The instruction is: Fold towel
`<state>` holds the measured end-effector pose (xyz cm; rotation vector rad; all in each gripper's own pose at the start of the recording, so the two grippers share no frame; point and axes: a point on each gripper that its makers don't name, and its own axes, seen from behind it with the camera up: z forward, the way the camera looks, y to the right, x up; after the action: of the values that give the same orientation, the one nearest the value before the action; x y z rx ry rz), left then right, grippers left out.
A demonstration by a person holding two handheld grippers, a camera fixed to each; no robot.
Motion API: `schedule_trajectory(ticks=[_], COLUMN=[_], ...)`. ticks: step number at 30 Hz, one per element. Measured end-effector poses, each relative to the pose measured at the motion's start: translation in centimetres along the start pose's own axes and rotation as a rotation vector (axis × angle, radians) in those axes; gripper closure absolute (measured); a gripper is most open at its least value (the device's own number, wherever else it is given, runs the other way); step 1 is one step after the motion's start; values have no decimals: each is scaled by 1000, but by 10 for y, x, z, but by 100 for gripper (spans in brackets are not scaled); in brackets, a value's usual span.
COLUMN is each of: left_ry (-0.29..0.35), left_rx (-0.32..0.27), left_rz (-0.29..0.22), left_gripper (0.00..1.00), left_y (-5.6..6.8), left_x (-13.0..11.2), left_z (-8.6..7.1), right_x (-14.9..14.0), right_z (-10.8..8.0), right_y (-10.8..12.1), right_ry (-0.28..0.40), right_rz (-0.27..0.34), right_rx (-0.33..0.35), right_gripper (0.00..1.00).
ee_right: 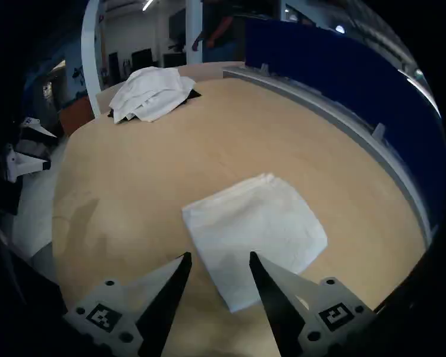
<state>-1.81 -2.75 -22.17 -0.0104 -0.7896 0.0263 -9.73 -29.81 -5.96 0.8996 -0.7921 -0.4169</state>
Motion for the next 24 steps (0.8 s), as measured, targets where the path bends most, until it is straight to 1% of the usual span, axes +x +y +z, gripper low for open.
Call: schedule_trajectory(ticks=[6, 9, 15, 19, 24], left_ry=[1, 1, 1, 1, 2], left_rx=[-5, -8, -13, -14, -12], left_rz=[7, 8, 10, 12, 8], left_gripper=[11, 11, 11, 11, 11], left_y=[5, 7, 10, 11, 11], left_x=[1, 2, 1, 1, 1], left_z=[-1, -2, -2, -2, -3], right_x=[-31, -44, -52, -56, -60], right_z=[-14, -18, -19, -16, -13], right_y=[6, 8, 11, 11, 11], right_ry=[-33, -48, -55, -65, -73], right_rz=[33, 49, 67, 71, 79], right_rx=[-34, -47, -64, -68, -74], right_gripper=[25, 25, 25, 30, 40])
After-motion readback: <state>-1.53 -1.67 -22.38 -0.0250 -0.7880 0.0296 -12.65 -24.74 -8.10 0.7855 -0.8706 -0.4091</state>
